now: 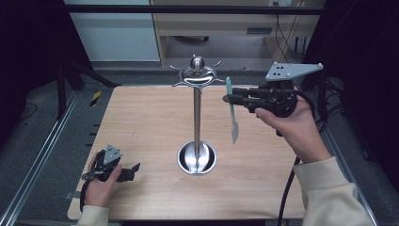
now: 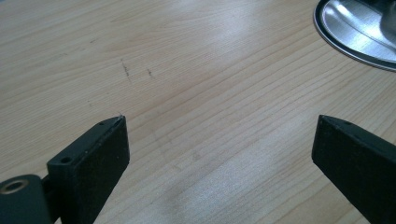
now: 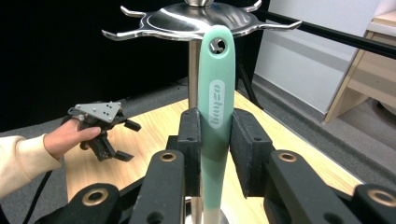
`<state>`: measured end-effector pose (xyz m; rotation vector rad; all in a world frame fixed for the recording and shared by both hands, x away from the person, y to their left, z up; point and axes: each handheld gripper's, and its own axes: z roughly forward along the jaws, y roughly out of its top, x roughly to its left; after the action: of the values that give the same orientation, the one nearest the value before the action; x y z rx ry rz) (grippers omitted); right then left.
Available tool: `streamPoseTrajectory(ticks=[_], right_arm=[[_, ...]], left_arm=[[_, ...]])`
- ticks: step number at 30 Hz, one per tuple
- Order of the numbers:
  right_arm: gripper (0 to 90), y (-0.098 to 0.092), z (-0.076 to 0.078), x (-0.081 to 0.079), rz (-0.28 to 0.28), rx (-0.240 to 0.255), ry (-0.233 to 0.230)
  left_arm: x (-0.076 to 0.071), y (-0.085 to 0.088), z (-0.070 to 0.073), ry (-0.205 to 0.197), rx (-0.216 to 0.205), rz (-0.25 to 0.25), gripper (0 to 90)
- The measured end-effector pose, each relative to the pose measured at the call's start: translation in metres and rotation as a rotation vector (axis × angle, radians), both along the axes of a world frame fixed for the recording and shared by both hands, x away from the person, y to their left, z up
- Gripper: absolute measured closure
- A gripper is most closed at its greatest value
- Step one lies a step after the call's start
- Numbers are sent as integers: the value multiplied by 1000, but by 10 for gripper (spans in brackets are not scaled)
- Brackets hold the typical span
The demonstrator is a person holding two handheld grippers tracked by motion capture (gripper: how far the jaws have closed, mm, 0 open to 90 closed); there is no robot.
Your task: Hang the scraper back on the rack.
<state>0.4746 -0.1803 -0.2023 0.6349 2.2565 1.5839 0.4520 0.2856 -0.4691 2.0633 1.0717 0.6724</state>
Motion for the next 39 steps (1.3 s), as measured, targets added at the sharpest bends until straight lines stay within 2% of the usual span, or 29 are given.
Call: streamPoseTrajectory(ticks=[17,39], right_arm=[[746,0,-2,2,3,-17,18],[746,9,-6,7,14,-11,32]], left_arm=[[0,0,0,0,1,-1,40],[-1,-1,0,-4,0,0,40]])
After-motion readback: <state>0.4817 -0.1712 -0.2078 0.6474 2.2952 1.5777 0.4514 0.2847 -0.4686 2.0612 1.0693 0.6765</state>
